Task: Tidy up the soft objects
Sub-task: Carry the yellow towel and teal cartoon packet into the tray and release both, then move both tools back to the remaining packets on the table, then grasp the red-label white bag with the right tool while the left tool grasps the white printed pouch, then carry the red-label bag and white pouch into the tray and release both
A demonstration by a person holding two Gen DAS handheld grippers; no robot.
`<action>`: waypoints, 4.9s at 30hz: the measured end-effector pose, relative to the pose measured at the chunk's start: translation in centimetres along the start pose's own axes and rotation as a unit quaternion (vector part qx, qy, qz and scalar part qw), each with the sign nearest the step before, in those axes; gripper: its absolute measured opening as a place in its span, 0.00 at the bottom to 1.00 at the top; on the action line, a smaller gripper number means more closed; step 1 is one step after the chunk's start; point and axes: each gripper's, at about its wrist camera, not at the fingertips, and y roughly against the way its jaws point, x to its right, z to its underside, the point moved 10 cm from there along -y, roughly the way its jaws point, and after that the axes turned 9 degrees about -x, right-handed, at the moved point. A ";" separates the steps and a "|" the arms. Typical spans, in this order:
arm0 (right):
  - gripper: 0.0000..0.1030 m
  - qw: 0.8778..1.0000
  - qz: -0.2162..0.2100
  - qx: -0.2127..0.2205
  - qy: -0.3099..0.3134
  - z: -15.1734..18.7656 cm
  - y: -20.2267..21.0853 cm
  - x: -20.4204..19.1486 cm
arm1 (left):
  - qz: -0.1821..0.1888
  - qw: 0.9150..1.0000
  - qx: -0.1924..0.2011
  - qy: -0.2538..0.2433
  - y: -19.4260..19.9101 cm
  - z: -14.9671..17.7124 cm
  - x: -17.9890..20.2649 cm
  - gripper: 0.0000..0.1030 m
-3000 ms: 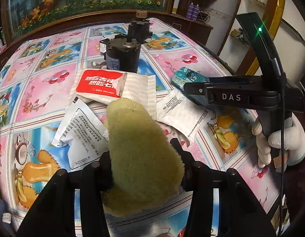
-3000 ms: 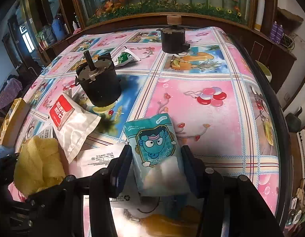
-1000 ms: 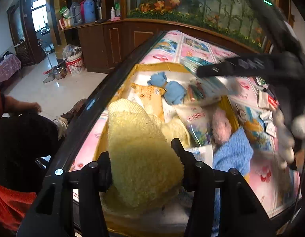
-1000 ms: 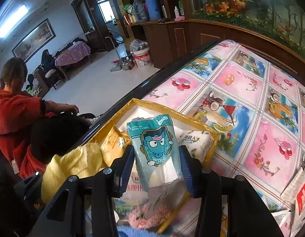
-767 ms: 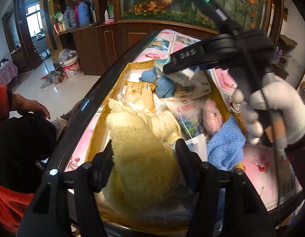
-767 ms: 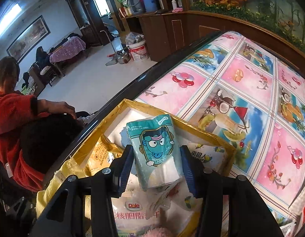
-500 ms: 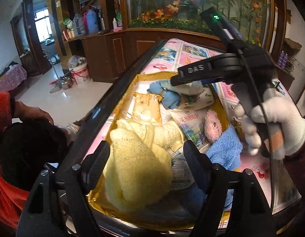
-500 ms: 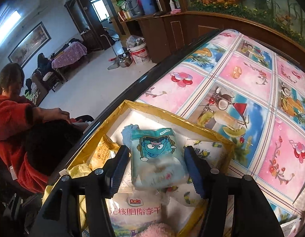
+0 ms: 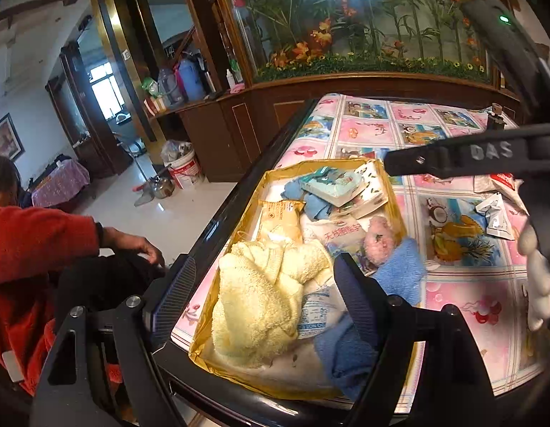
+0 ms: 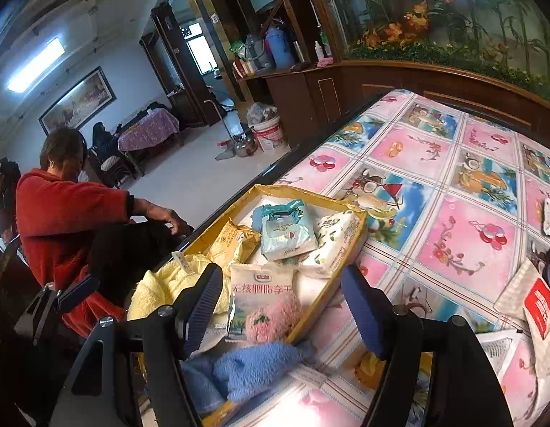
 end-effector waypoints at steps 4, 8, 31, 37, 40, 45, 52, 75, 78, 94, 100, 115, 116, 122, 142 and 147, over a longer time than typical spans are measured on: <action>0.75 1.000 0.002 0.026 -0.013 2.0 3.1 1.5 | -0.004 1.000 0.010 -0.012 1.1 -0.4 1.1 0.79; 0.75 0.999 0.021 0.040 -0.024 3.9 5.7 3.8 | -0.006 0.999 0.015 -0.028 1.9 -0.7 2.7 0.79; 0.79 0.969 0.170 0.081 -0.162 12.2 15.3 23.3 | 0.093 0.989 0.000 -0.118 3.6 0.2 13.9 0.79; 0.79 0.960 0.186 0.059 -0.203 13.8 15.8 28.0 | 0.162 0.977 -0.022 -0.135 2.9 1.3 18.6 0.79; 0.79 0.964 0.169 0.049 -0.200 13.1 14.3 28.0 | 0.174 0.975 -0.040 -0.136 2.2 1.9 19.5 0.79; 0.79 0.971 0.179 0.003 -0.161 10.3 10.2 28.0 | 0.189 0.973 -0.058 -0.117 1.3 2.2 19.0 0.79; 0.79 0.978 0.154 -0.046 -0.135 6.4 4.7 28.1 | 0.217 0.970 -0.060 -0.097 1.1 1.9 18.6 0.79; 0.44 0.978 0.122 -0.062 -0.154 8.3 2.6 24.1 | 0.269 0.954 -0.101 -0.086 -1.1 -0.1 23.2 0.79; 0.44 0.977 0.124 -0.047 -0.165 9.6 4.9 24.3 | 0.277 0.951 -0.119 -0.074 -2.8 -0.8 24.6 0.79; 0.44 0.980 0.093 -0.017 -0.178 14.4 8.9 22.3 | 0.245 0.958 -0.110 -0.102 -7.8 -2.3 29.6 0.56; 0.44 0.980 0.086 -0.012 -0.180 14.9 8.9 21.7 | 0.272 0.953 -0.110 -0.078 -6.5 -2.2 28.1 0.43; 0.44 0.984 0.086 -0.005 -0.155 14.9 9.5 18.1 | 0.231 0.972 -0.024 -0.049 0.3 -2.6 21.1 0.44; 0.44 0.984 0.086 -0.005 -0.154 14.9 9.5 17.9 | 0.228 0.972 -0.020 -0.045 0.5 -2.7 20.6 0.44; 0.44 0.986 0.088 -0.003 -0.138 14.5 9.7 15.9 | 0.207 0.978 -0.001 -0.028 1.4 -2.7 17.7 0.44; 0.43 0.995 0.071 -0.015 -0.063 10.3 7.2 8.2 | 0.187 0.981 0.008 0.051 0.5 -2.1 9.1 0.44; 0.43 0.998 0.049 -0.021 -0.030 7.7 4.9 4.7 | 0.157 0.983 -0.009 0.096 -1.5 -0.7 3.9 0.44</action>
